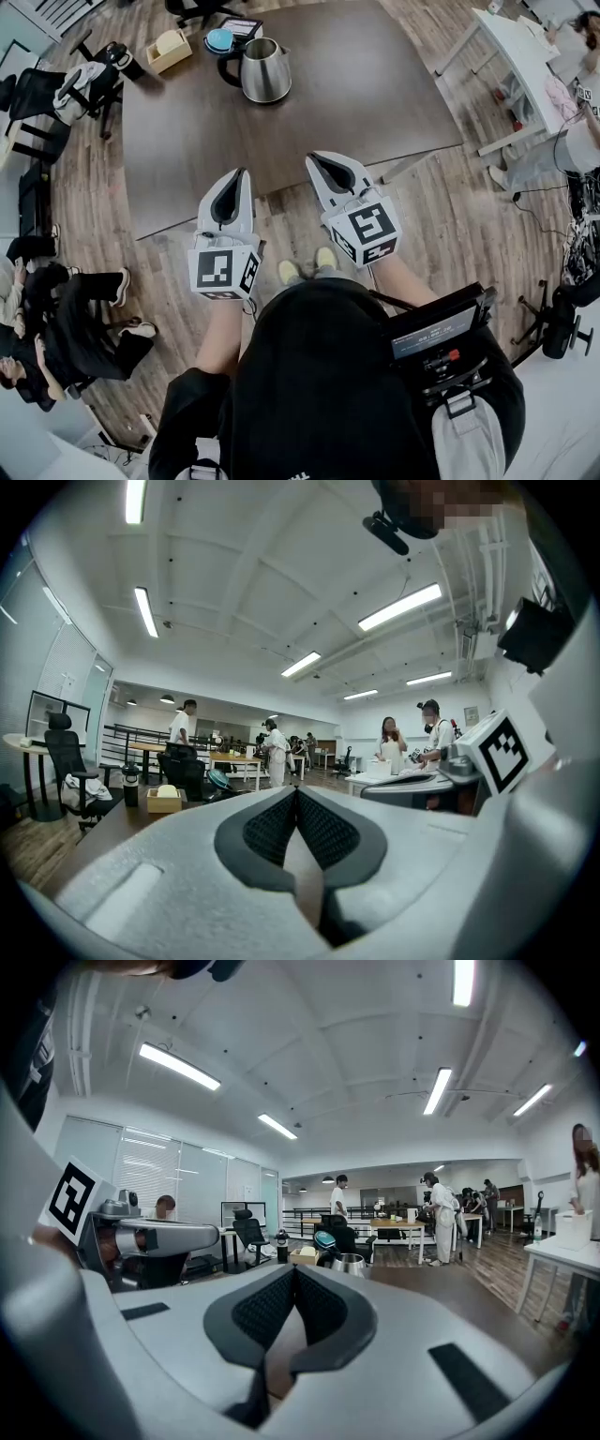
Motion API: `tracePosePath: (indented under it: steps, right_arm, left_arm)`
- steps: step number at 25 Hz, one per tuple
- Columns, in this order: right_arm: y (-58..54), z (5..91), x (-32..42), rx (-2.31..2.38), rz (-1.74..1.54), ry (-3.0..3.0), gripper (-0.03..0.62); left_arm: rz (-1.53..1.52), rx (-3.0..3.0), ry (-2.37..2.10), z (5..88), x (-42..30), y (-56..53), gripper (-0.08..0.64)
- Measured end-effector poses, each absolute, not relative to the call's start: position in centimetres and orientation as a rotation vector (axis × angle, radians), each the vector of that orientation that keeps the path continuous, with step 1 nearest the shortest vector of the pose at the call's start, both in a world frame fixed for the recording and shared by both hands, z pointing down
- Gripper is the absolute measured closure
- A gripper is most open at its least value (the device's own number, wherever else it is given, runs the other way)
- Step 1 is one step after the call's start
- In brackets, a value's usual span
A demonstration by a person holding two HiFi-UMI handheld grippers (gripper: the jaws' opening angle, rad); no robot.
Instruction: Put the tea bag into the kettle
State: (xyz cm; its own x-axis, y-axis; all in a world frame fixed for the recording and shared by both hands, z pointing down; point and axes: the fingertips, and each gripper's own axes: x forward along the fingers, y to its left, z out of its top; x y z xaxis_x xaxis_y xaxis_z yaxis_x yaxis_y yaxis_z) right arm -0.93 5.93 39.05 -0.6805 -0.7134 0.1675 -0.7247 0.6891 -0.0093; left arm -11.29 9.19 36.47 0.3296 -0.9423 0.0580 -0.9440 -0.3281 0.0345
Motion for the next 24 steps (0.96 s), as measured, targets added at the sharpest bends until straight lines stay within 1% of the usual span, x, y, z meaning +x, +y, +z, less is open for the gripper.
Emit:
tracePosePath:
  steps: [6,24]
  right_arm:
    - [4.3,38.6,-0.2,1.167,0.094,-2.756,0.583]
    - [0.9,37.4,-0.1,1.162,0.050,-2.777,0.583]
  left_arm:
    - [0.043,2.523,-1.784,35.9,-9.9,7.7,0.557]
    - [0.039,2.543,-1.799,35.2,-9.6,4.6,0.556]
